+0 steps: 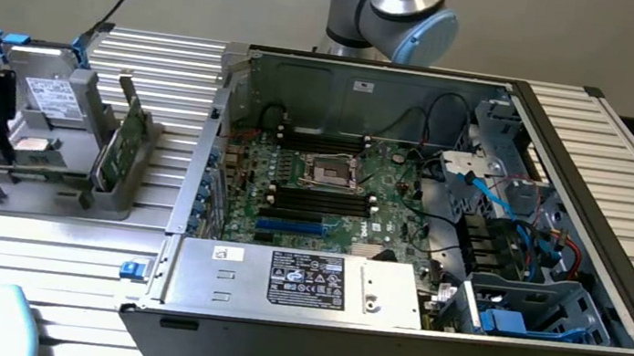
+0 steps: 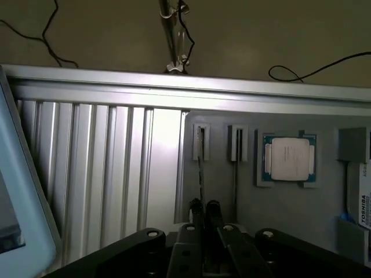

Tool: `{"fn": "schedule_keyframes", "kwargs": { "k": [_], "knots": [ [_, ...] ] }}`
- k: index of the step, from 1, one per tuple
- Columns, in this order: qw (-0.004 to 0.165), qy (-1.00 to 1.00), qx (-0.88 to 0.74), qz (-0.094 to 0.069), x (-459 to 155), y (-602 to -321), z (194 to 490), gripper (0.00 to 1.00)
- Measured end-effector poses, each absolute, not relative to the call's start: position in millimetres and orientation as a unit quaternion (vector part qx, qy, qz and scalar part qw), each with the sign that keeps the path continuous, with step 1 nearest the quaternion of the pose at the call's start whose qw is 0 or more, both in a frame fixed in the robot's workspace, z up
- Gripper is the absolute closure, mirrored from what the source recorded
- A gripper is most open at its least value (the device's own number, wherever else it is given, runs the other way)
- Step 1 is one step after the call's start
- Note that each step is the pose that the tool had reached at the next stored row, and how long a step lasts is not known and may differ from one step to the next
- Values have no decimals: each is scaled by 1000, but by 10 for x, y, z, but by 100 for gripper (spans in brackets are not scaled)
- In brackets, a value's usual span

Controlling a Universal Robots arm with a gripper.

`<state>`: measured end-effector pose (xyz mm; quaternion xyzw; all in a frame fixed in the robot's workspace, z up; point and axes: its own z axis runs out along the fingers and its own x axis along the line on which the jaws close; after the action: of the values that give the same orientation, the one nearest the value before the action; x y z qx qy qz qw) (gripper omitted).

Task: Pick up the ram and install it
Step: 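Pick up the ram and move it above insertion slot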

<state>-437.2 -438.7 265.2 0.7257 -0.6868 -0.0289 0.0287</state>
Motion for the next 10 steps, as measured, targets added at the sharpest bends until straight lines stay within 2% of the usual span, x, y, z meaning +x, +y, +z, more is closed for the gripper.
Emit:
{"fn": "schedule_keyframes", "kwargs": {
  "k": [10],
  "knots": [
    [30,-687,726,-30,-4104,-4387,3059,85]
  ]
}}
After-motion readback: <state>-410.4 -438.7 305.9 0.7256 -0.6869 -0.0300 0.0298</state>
